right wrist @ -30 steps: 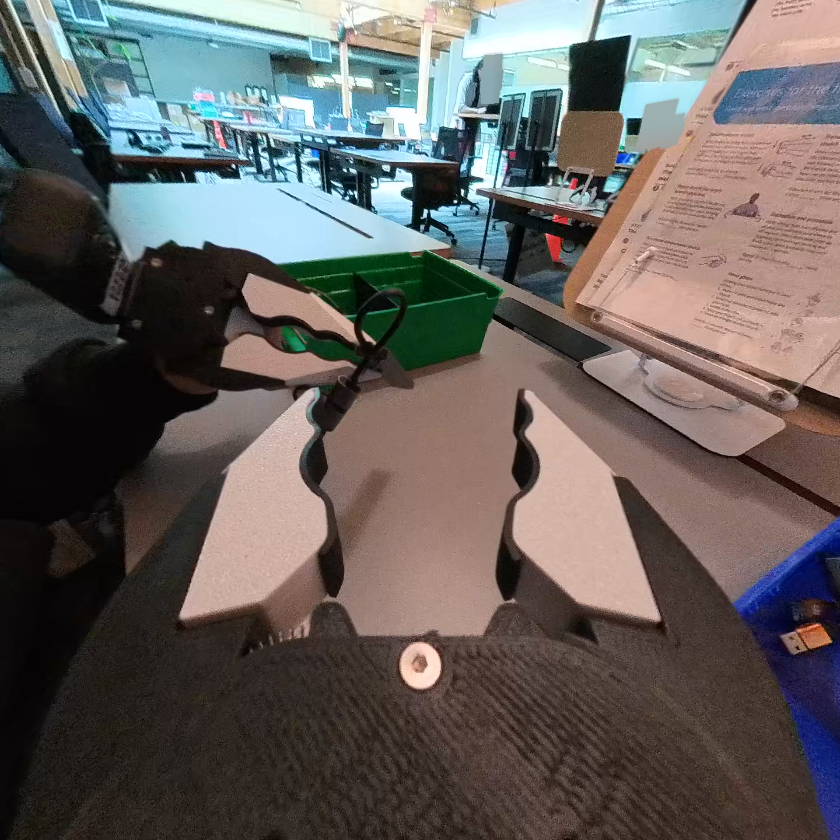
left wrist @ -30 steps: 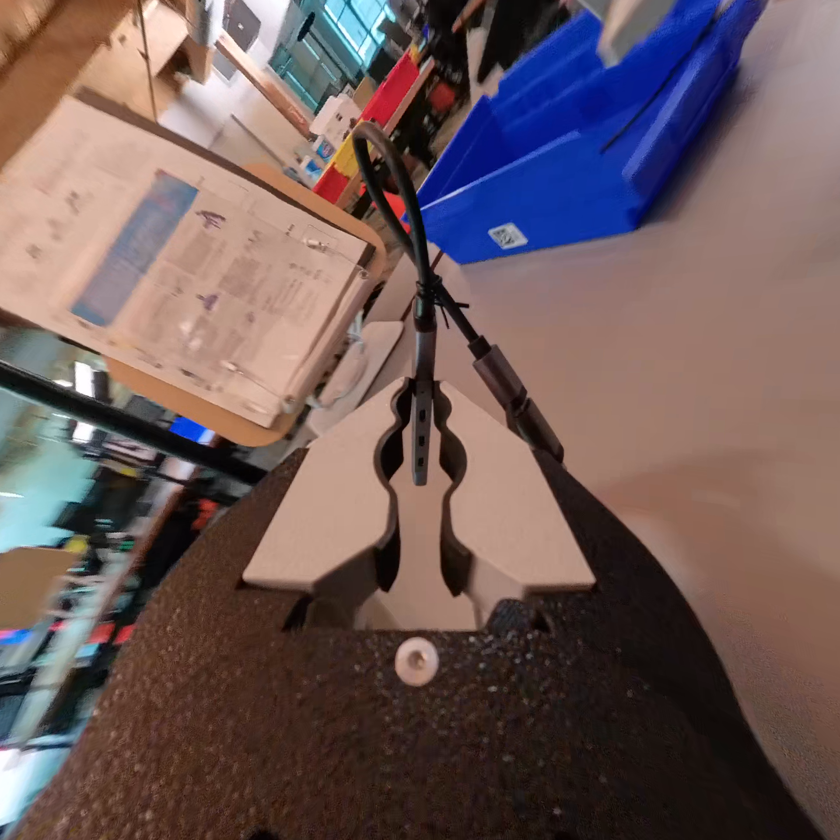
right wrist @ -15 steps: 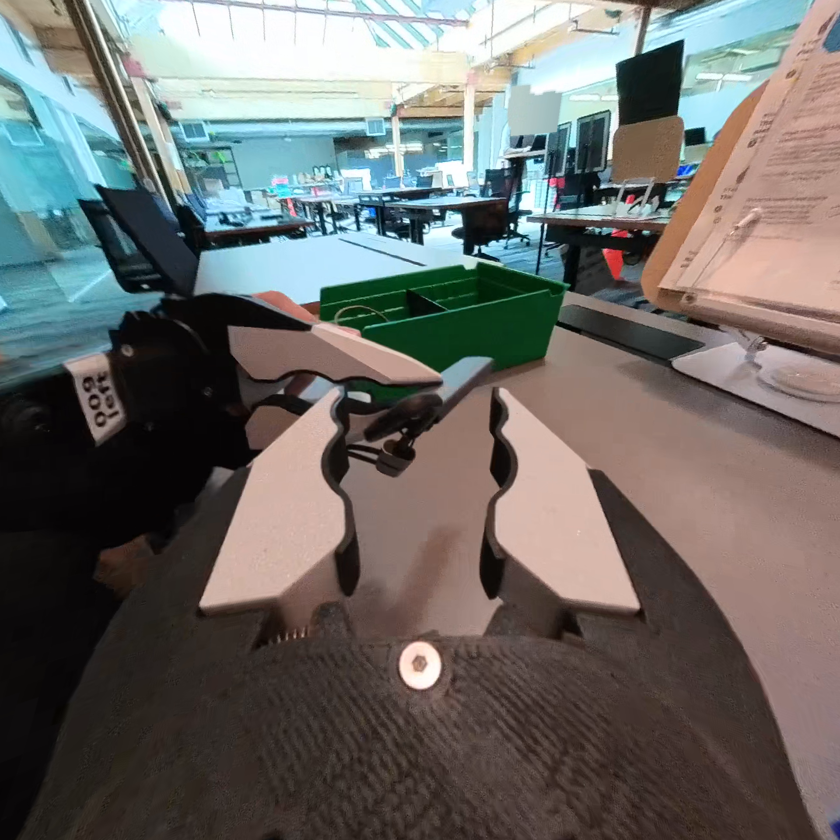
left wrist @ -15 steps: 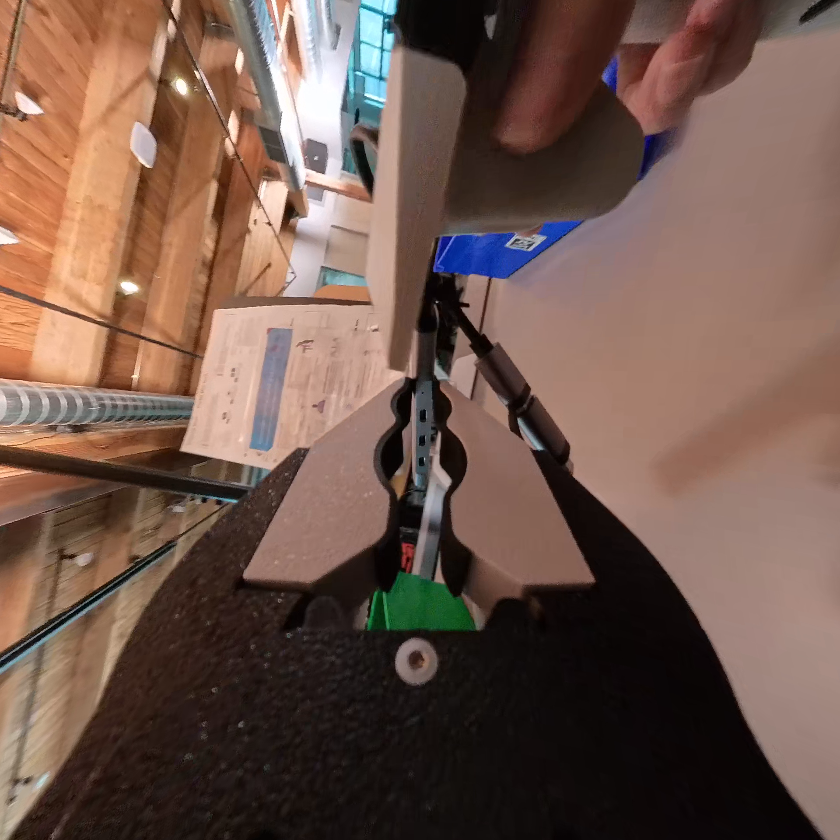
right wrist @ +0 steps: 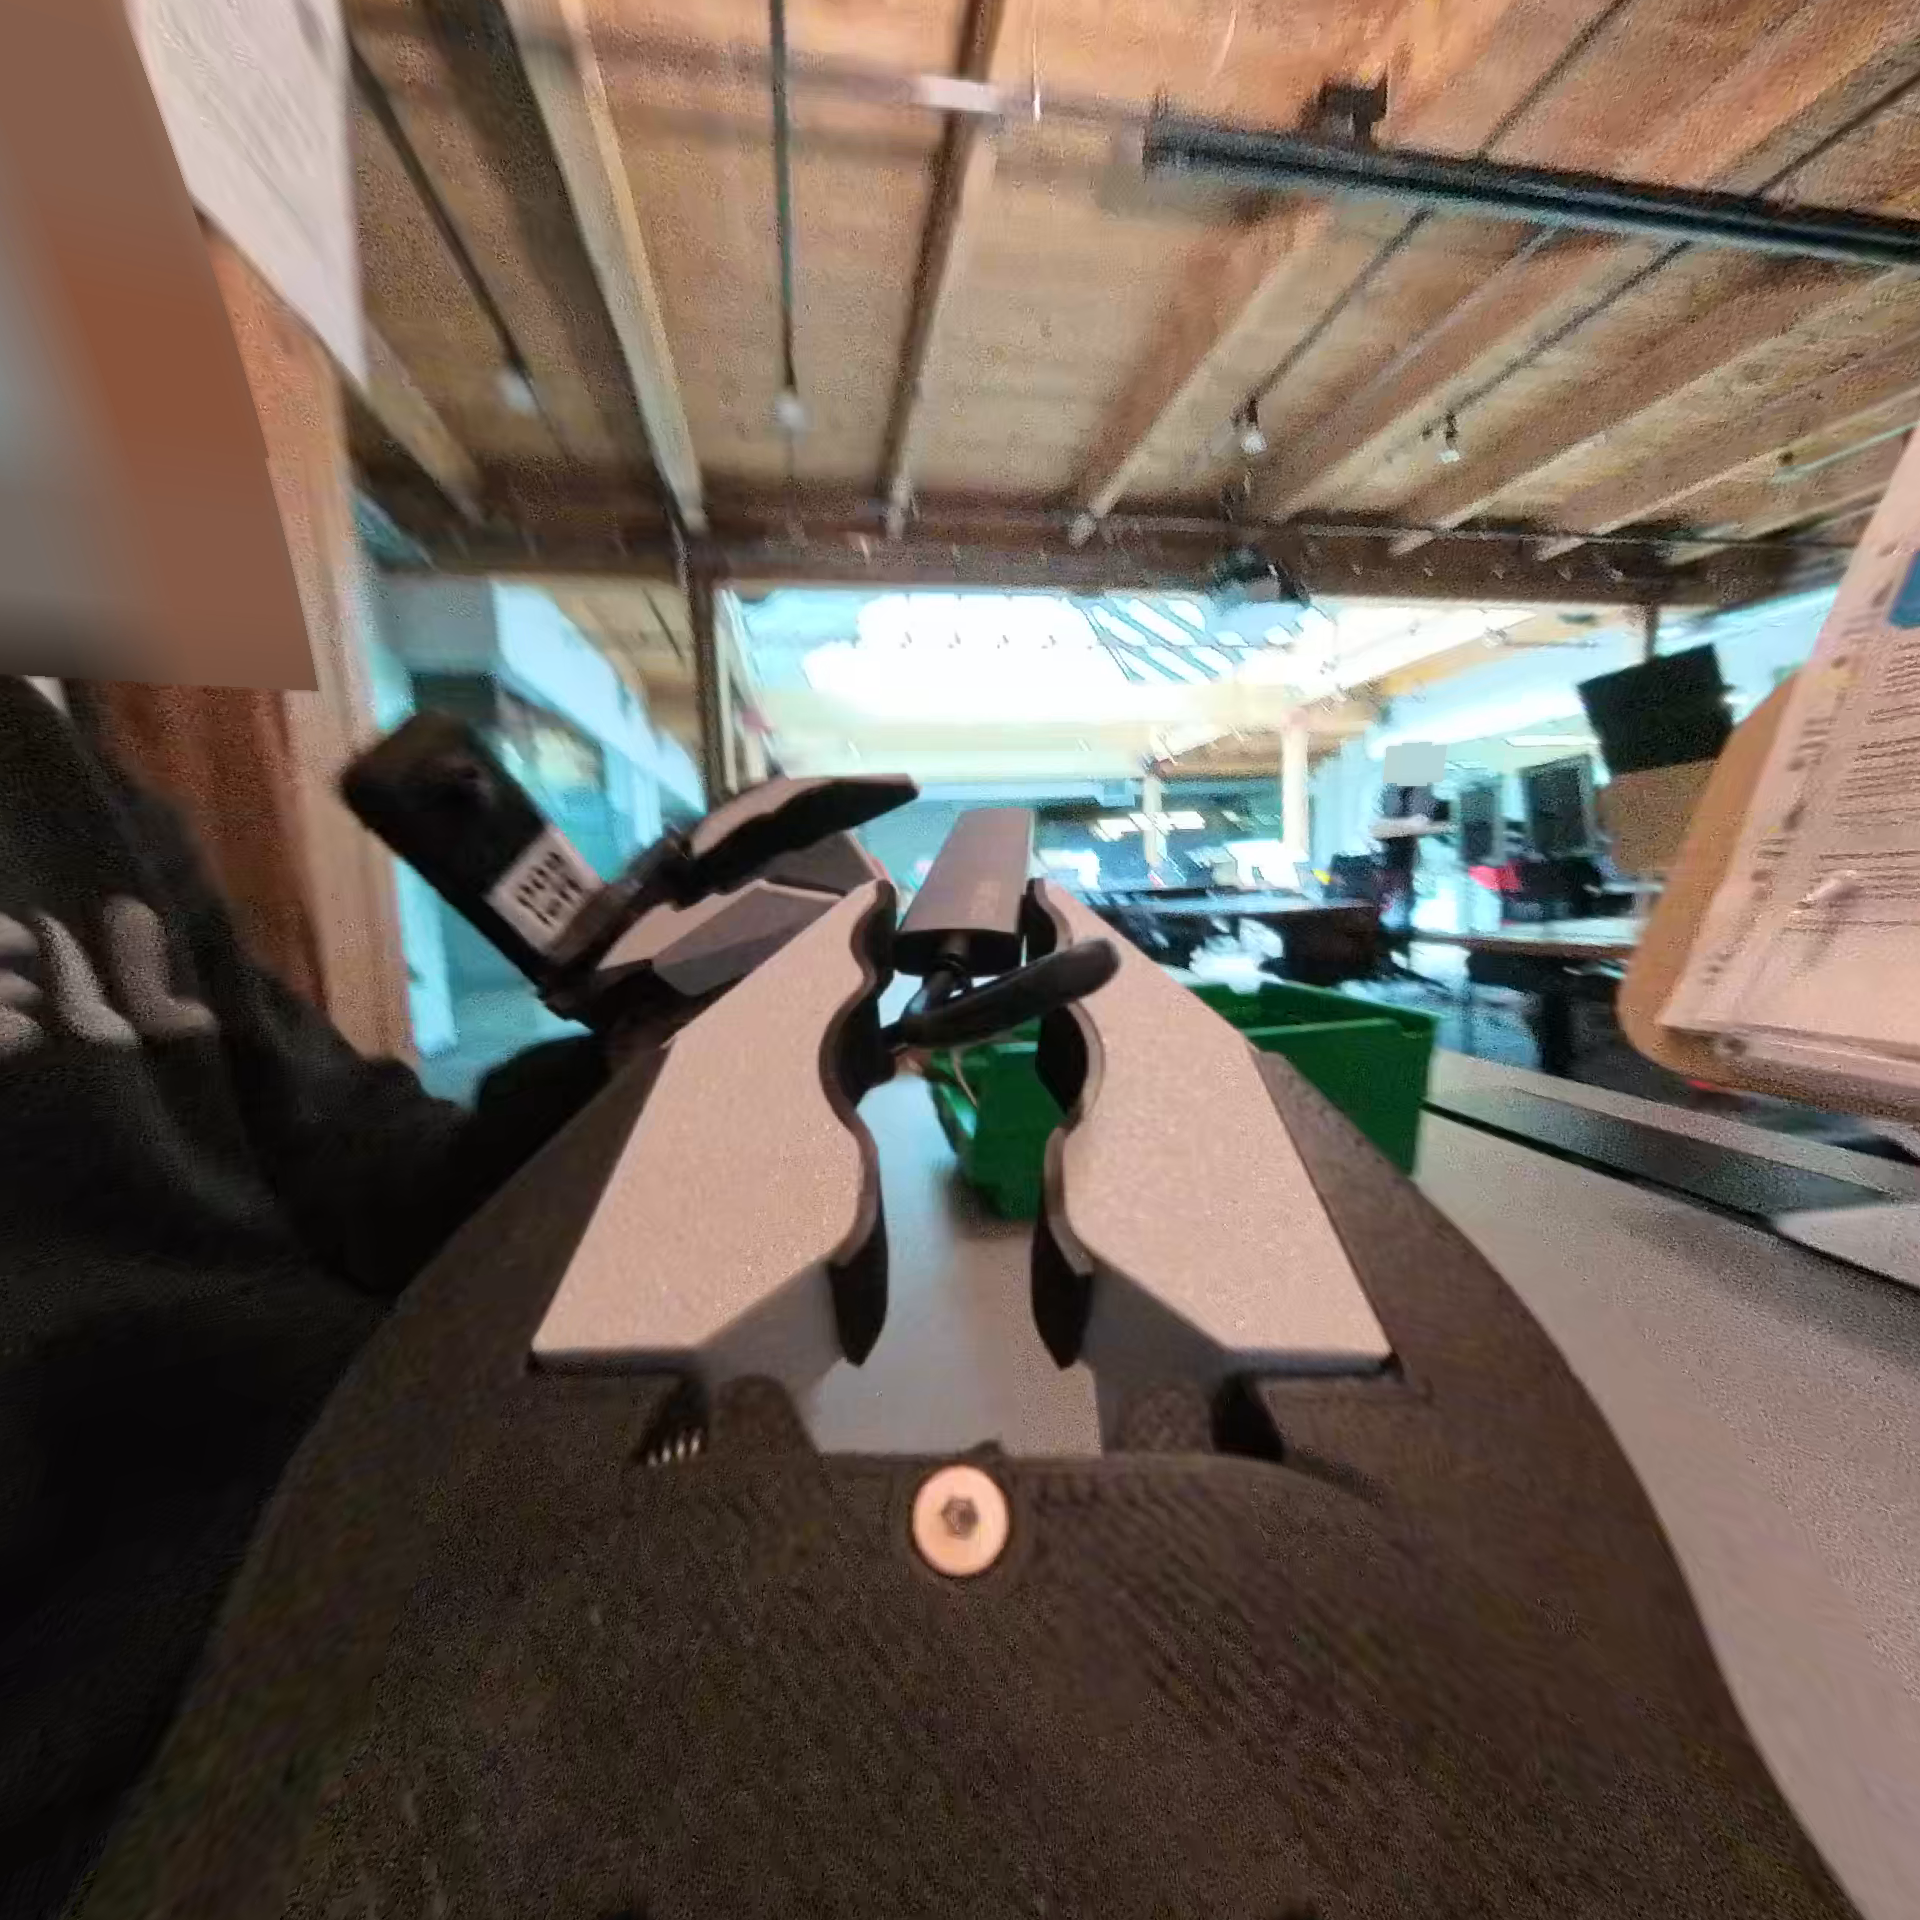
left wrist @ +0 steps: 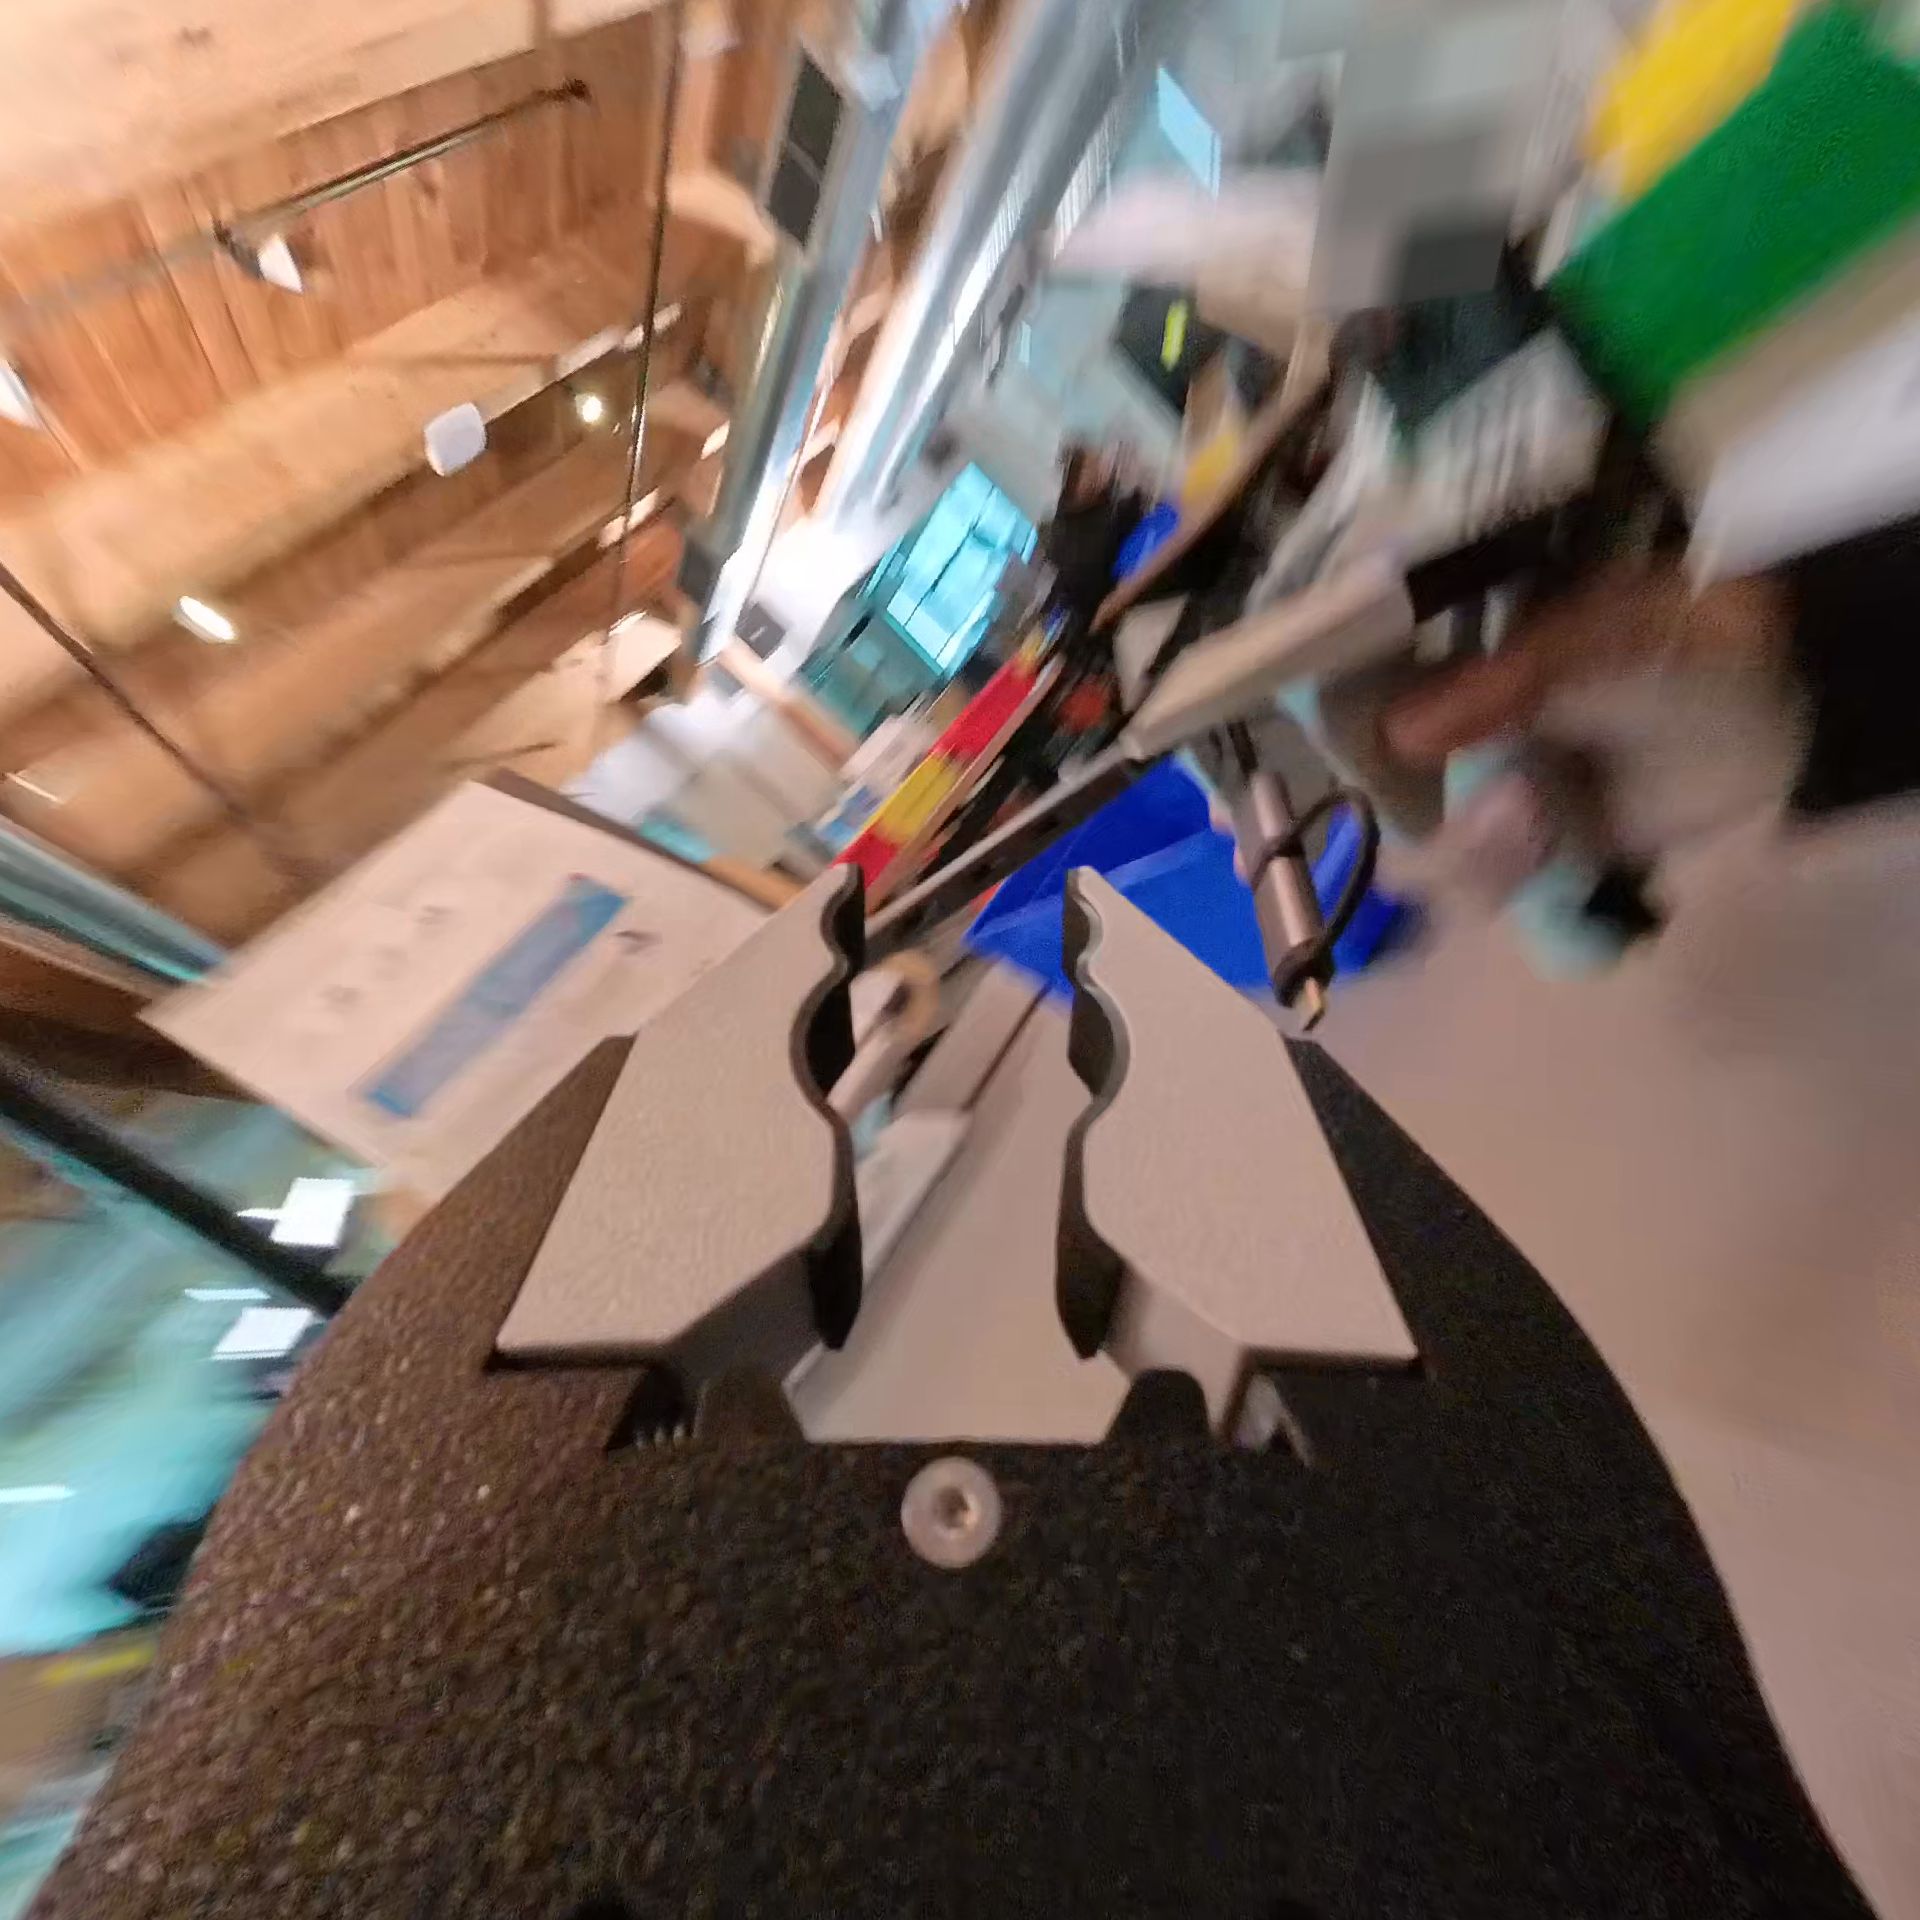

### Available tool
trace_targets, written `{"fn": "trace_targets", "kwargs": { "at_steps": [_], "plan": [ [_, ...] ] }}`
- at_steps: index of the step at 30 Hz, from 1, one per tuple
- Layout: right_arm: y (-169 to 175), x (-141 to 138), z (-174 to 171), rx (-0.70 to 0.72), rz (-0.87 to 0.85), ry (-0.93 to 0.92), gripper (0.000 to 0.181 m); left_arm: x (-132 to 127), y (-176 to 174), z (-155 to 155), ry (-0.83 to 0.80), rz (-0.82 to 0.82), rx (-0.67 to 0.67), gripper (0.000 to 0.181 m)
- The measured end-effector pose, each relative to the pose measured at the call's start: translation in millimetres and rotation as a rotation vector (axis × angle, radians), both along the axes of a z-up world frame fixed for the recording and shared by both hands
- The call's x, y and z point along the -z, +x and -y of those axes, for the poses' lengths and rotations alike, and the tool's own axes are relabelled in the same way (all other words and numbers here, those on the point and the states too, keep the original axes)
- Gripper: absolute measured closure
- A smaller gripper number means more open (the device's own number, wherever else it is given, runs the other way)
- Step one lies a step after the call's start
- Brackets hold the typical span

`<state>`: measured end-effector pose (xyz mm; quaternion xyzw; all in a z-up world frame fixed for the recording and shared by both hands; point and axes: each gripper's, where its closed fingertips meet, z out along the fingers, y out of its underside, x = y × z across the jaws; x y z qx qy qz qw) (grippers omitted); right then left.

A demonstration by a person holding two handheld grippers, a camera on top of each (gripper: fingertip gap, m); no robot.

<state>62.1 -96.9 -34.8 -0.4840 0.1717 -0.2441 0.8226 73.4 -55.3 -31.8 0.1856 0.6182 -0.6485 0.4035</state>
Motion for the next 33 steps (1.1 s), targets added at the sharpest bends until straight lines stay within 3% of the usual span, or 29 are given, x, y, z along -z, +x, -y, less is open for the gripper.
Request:
{"fn": "trace_targets", "kwargs": {
  "at_steps": [2, 4, 6, 9, 12, 15, 18, 20, 23, 25, 30, 33],
  "plan": [
    [-10, -5, 23, -0.072, 0.038, 0.168, 0.158, -30, -6, -16, -0.157, -0.332, 0.206, 0.147],
    [-21, -2, 23, -0.152, 0.069, 0.186, 0.158, -45, -1, -27, -0.228, -0.663, 0.368, 0.152],
    [-27, 1, 11, -0.188, 0.094, 0.131, 0.158, -38, 0, -26, -0.155, -0.940, 0.495, 0.153],
    [-30, 4, -5, -0.199, 0.111, 0.067, 0.158, 1, -8, -14, 0.106, -1.237, 0.514, 0.123],
    [-24, 16, -15, -0.129, 0.112, -0.048, 0.158, 14, -19, -10, 0.187, -1.371, 0.573, 0.121],
    [-26, 18, -19, -0.092, 0.136, -0.138, 0.159, 24, -10, -11, 0.194, -1.473, 0.561, 0.147],
    [-21, 25, -25, -0.020, 0.147, -0.263, 0.159, 42, -2, -12, 0.250, -1.546, 0.536, 0.148],
    [-21, 25, -28, 0.004, 0.164, -0.308, 0.159, 45, -4, -13, 0.267, -1.608, 0.598, 0.140],
    [-20, 27, -29, 0.020, 0.166, -0.354, 0.159, 49, -14, -12, 0.317, -1.669, 0.698, 0.147],
    [-18, 30, -27, 0.029, 0.148, -0.380, 0.159, 46, -14, -11, 0.281, -1.680, 0.756, 0.171],
    [0, 46, -17, 0.190, 0.117, -0.529, 0.158, 50, 2, -4, 0.172, -1.768, 0.767, 0.176],
    [12, 38, 10, 0.390, 0.119, -0.567, 0.124, 56, 17, 0, 0.083, -1.861, 0.734, 0.177]
  ]
}}
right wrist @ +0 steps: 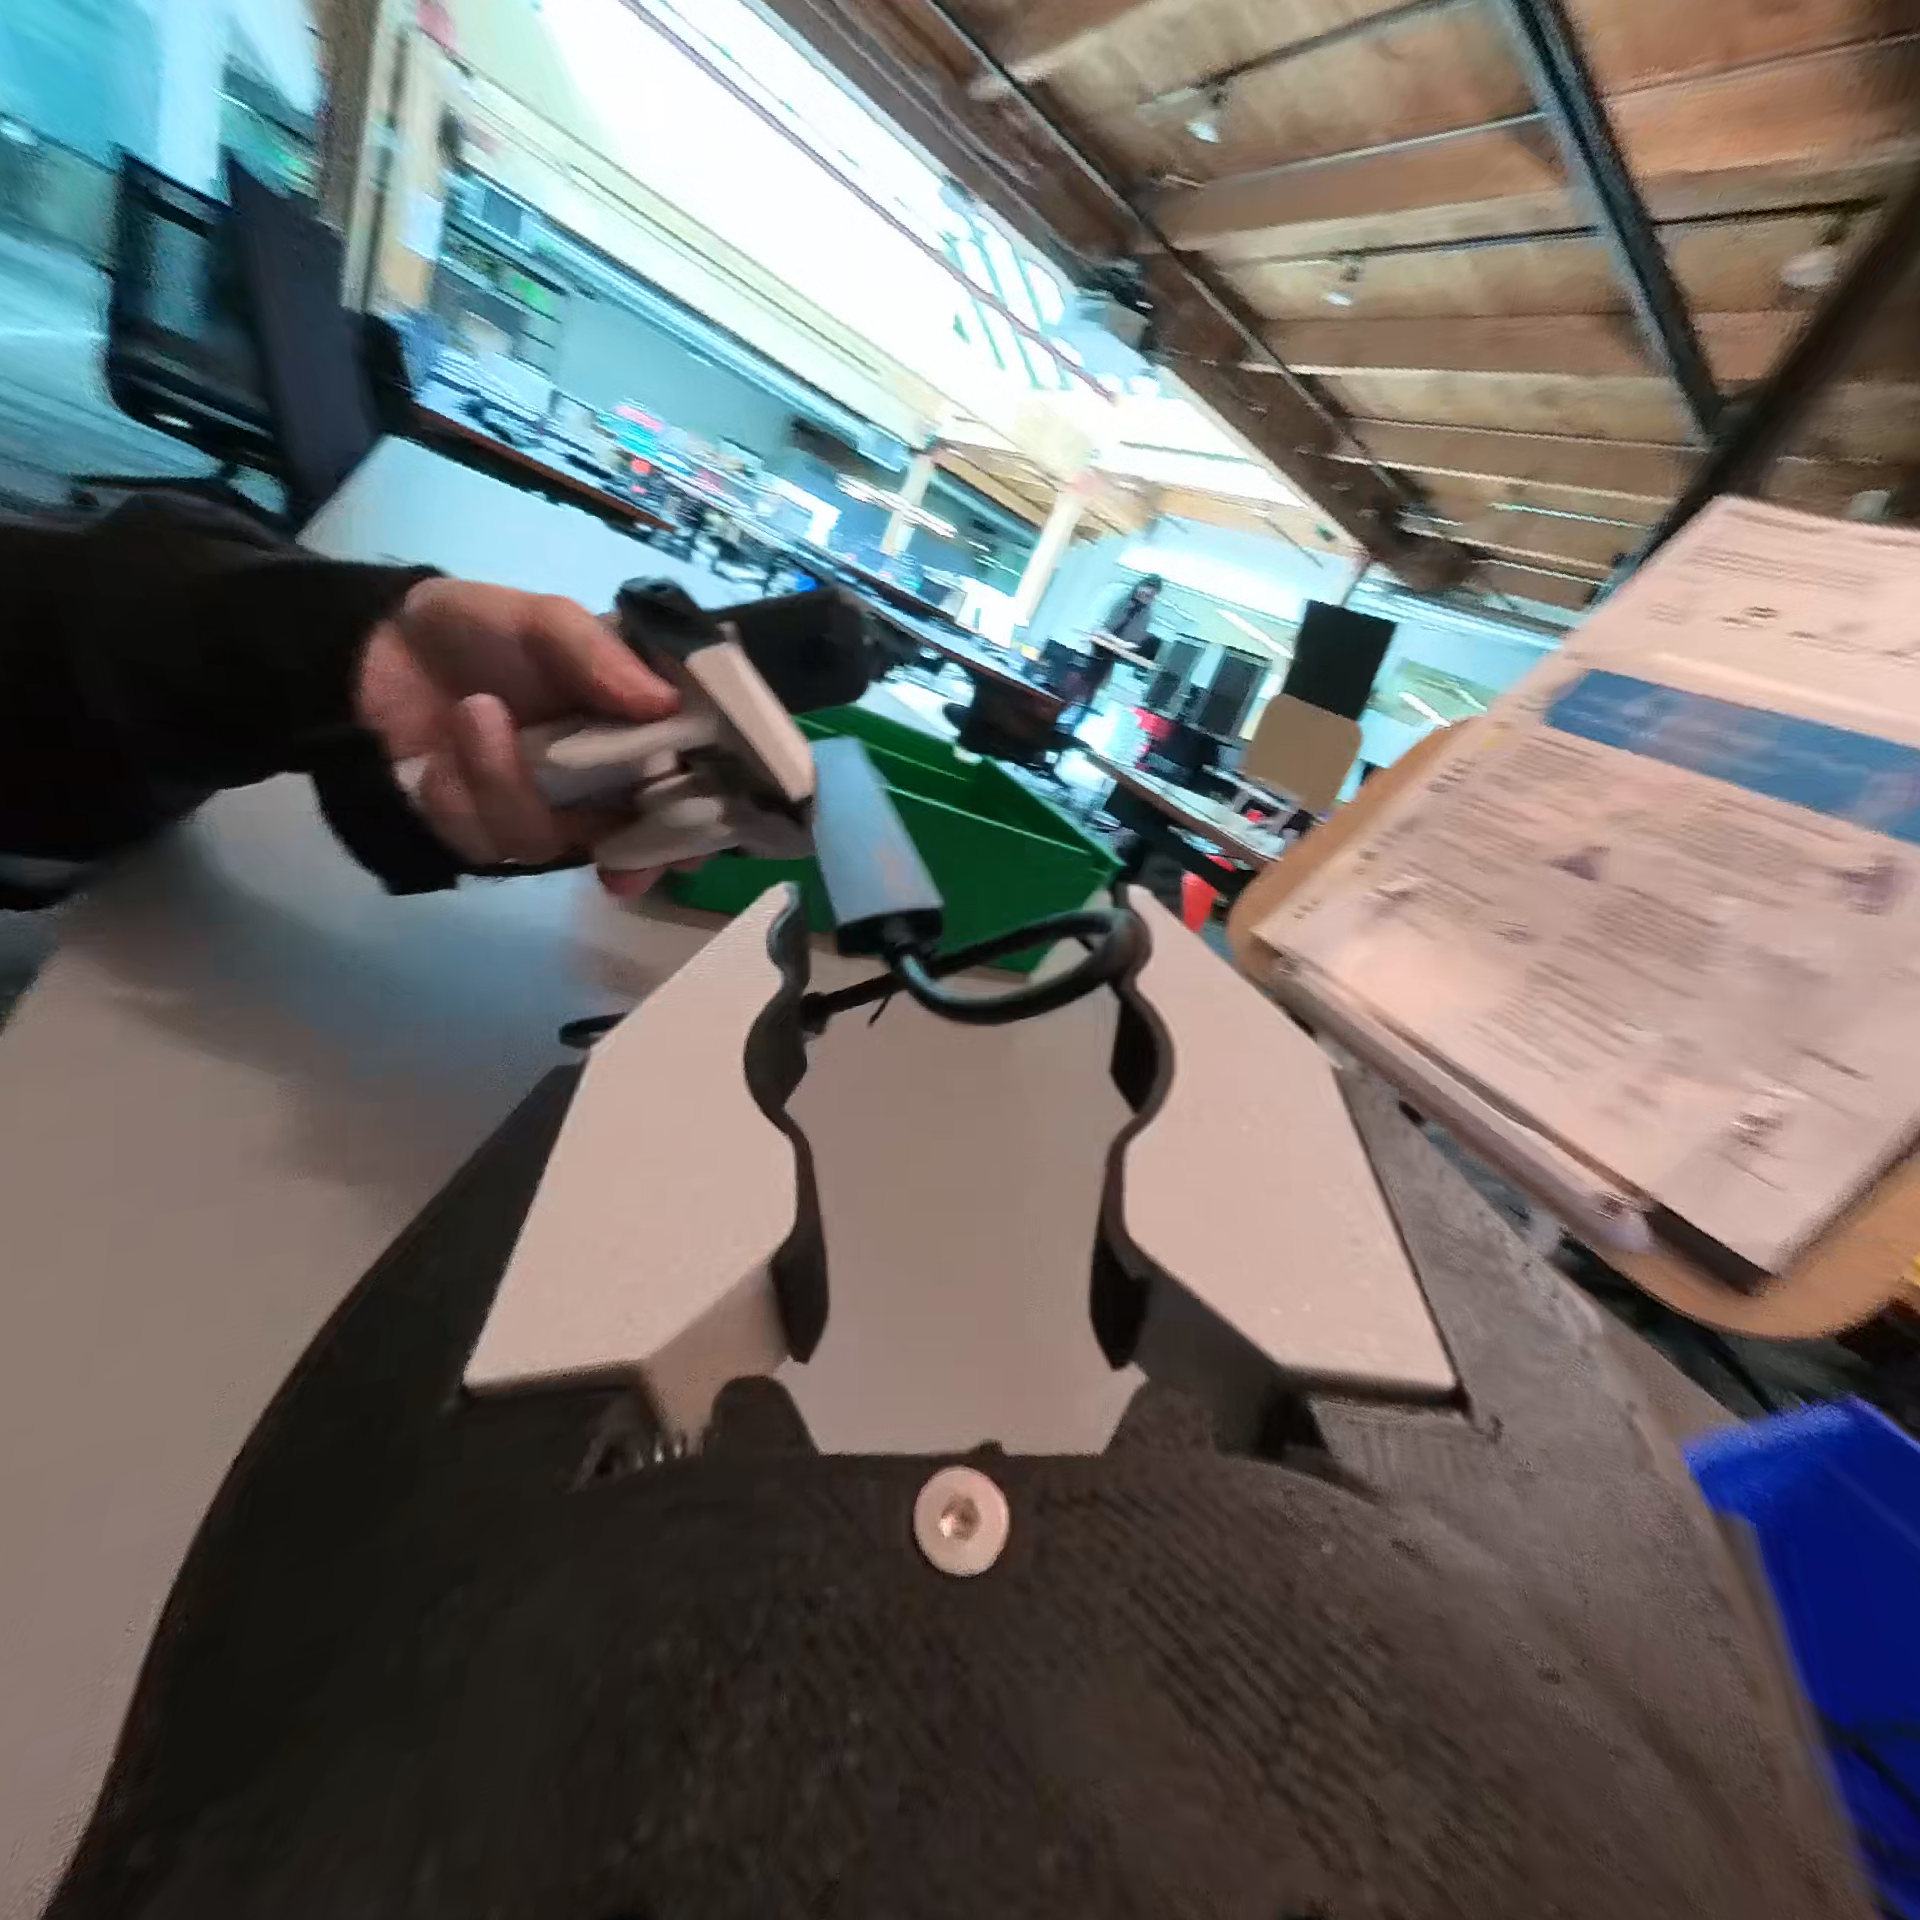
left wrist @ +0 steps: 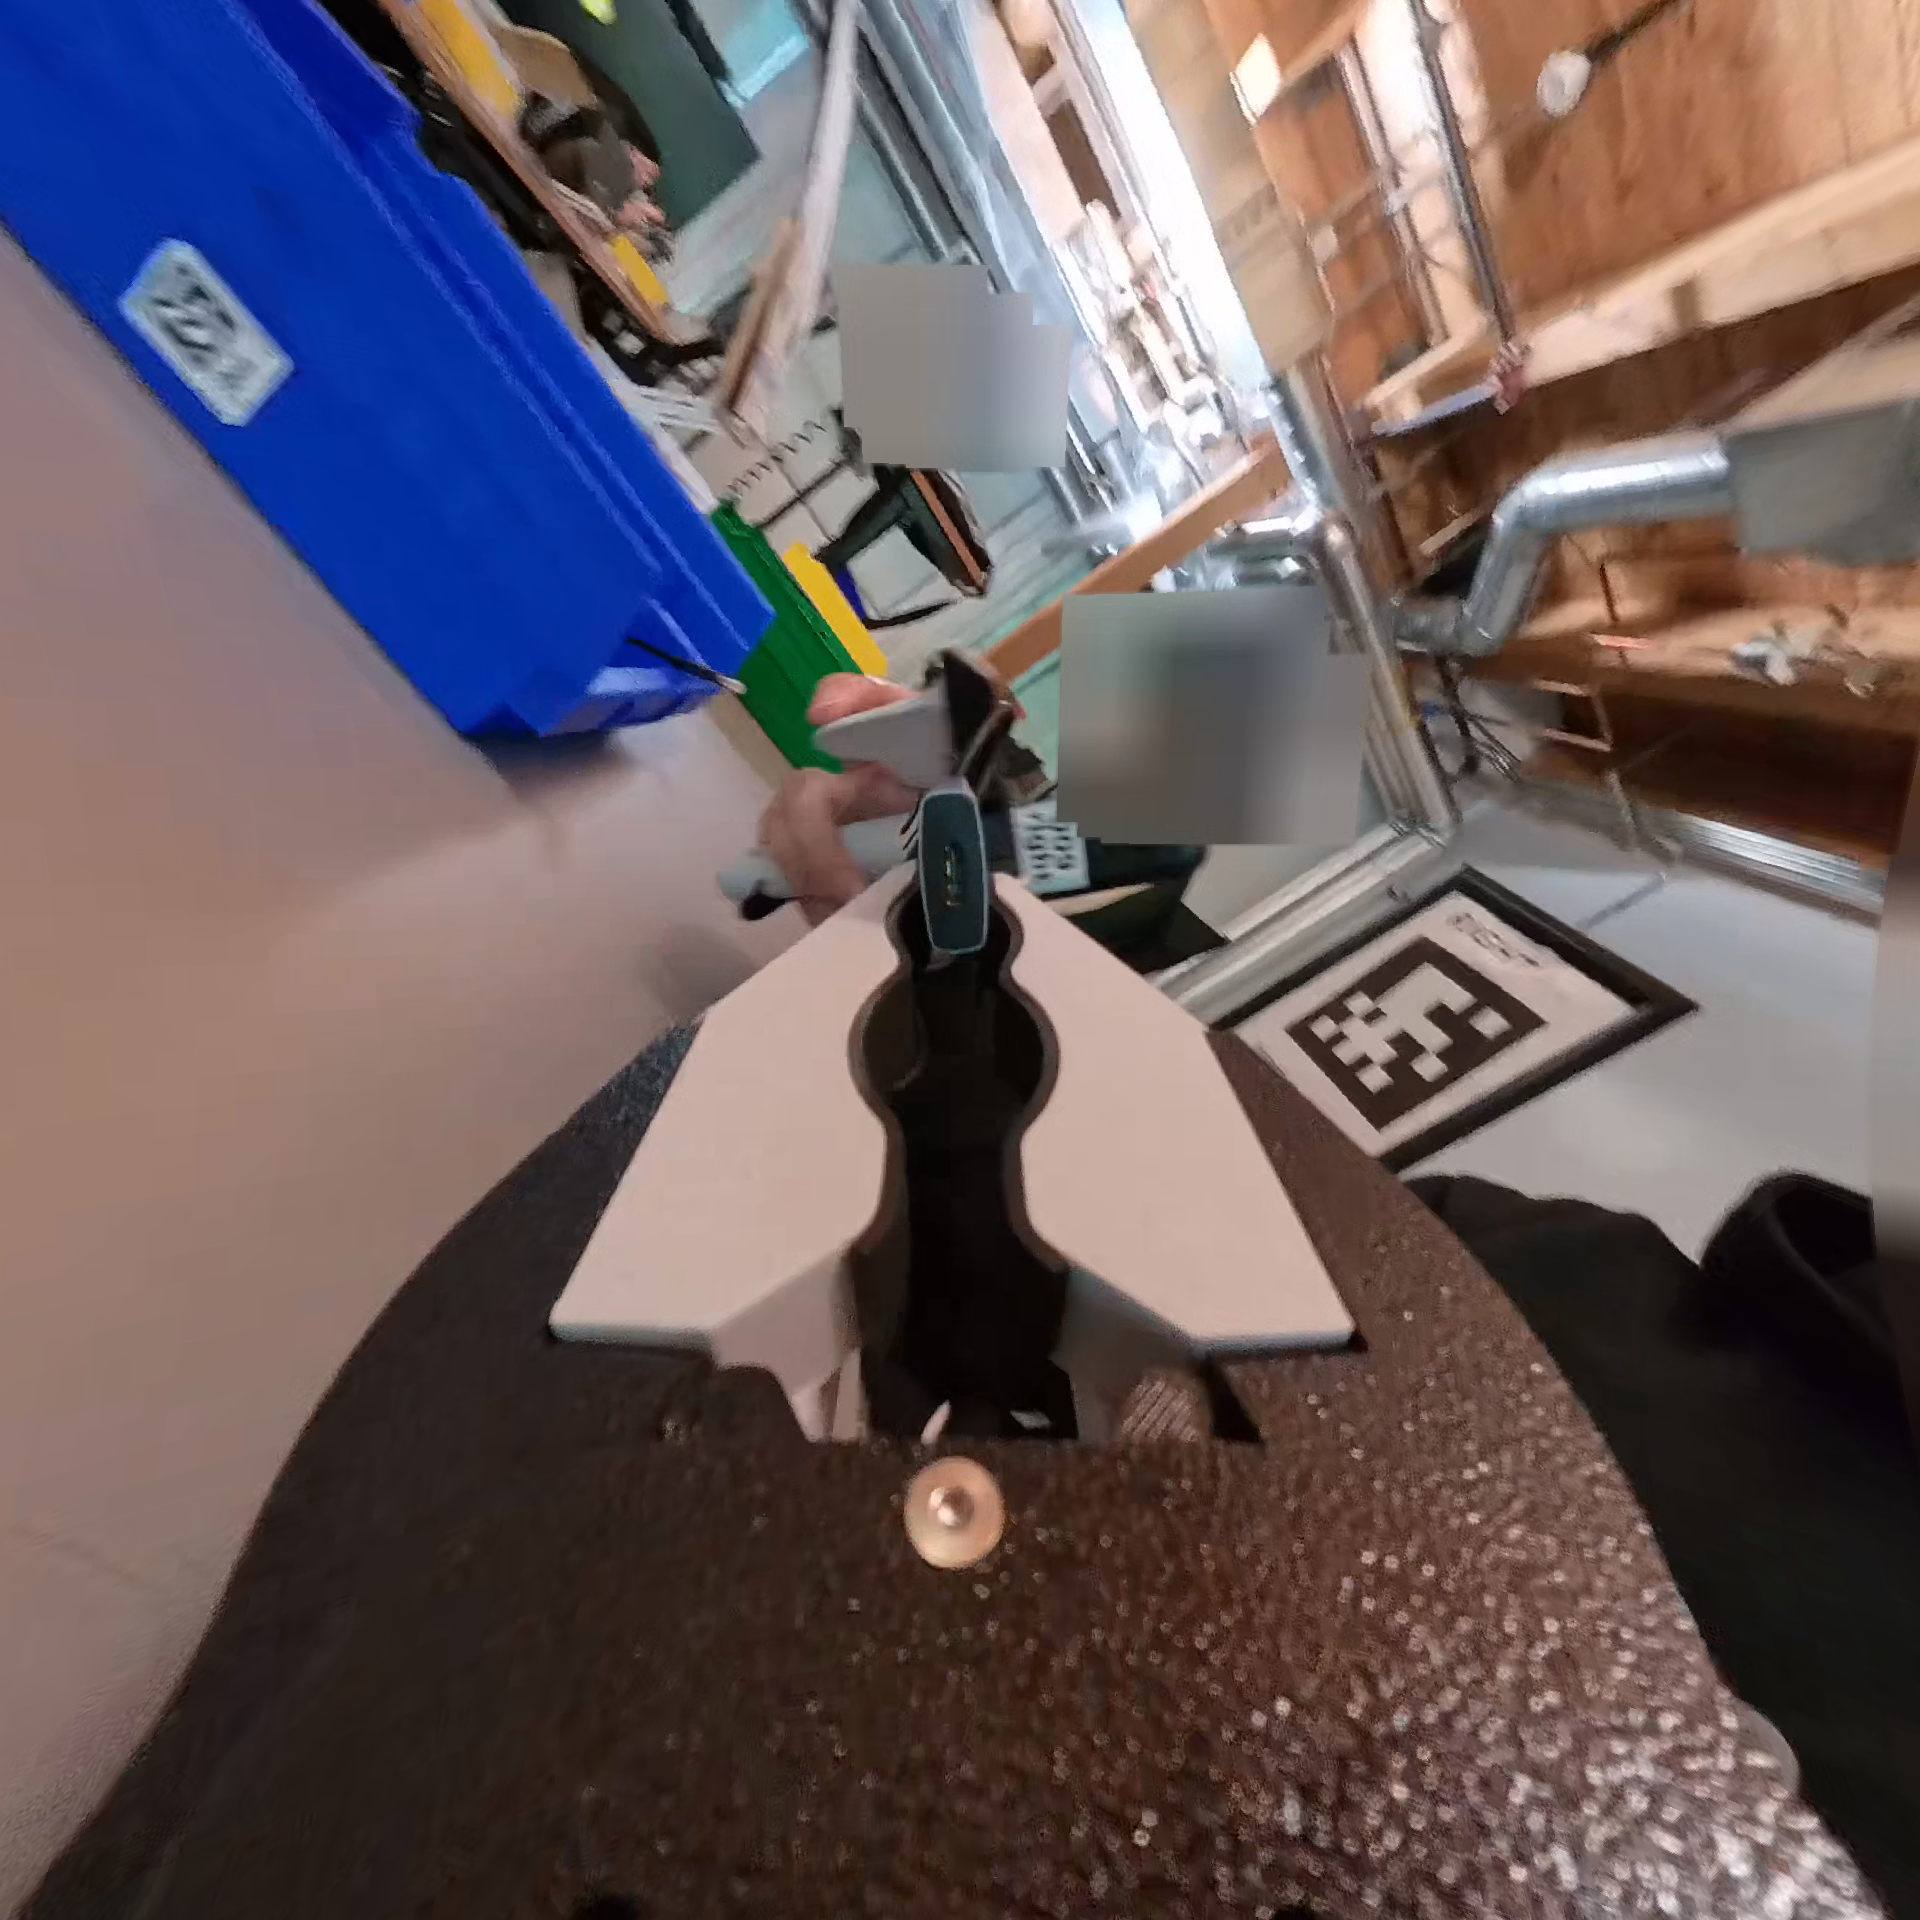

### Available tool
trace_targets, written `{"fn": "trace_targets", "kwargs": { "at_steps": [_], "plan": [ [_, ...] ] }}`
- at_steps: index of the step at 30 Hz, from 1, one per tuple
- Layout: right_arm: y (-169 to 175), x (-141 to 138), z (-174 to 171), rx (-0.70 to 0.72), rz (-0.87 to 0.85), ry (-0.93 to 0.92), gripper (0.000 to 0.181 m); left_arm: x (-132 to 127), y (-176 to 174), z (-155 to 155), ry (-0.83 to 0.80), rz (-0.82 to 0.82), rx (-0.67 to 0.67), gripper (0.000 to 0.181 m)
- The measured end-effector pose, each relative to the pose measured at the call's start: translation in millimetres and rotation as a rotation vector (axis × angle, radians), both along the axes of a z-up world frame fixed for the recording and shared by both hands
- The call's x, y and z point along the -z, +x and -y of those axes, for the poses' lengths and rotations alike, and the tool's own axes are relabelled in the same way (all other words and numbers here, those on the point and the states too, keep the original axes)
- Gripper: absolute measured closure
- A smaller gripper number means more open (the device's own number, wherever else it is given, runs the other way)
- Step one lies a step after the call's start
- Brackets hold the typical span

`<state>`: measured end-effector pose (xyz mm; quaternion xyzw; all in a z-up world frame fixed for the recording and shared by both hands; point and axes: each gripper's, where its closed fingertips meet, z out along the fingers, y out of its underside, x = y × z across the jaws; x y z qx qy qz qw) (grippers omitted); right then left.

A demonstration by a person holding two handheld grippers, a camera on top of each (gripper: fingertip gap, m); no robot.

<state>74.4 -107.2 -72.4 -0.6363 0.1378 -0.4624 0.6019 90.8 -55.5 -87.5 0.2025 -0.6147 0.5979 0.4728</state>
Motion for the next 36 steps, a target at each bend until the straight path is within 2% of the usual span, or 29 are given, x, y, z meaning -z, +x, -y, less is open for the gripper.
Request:
{"fn": "trace_targets", "kwargs": {
  "at_steps": [2, 3, 6, 9, 13, 19, 21, 24, 27, 32, 36],
  "plan": [
    [-3, -13, 12, 0.056, -0.001, -0.012, 0.109, 12, 15, 1, 0.052, 0.000, -0.070, 0.176],
    [-6, -16, 12, 0.071, -0.012, -0.051, 0.109, 17, 21, 0, 0.074, 0.007, -0.096, 0.176],
    [-14, -14, -16, 0.000, -0.077, -0.116, 0.103, 24, 26, 0, 0.107, 0.029, -0.115, 0.176],
    [-1, 1, -38, 0.002, -0.082, -0.149, 0.109, 26, 15, 4, 0.115, 0.041, -0.074, 0.176],
    [21, 35, -34, 0.073, -0.179, -0.231, 0.120, 32, 8, 8, 0.139, 0.070, -0.054, 0.176],
    [29, 36, -31, 0.046, -0.207, -0.089, 0.137, 37, 11, 6, 0.141, 0.044, -0.041, 0.175],
    [29, 53, -34, 0.024, -0.222, -0.080, 0.143, 42, 14, 3, 0.170, 0.062, -0.048, 0.175],
    [34, 71, -35, 0.010, -0.256, -0.089, 0.142, 54, 17, 5, 0.213, 0.081, -0.056, 0.174],
    [36, 72, -32, 0.016, -0.244, -0.107, 0.141, 57, 18, 8, 0.216, 0.062, -0.054, 0.174],
    [40, 77, -38, -0.028, -0.316, -0.104, 0.141, 53, 20, 7, 0.210, 0.071, -0.076, 0.173],
    [45, 79, -39, 0.000, -0.316, -0.122, 0.140, 52, 23, 6, 0.203, 0.056, -0.078, 0.172]
  ]
}}
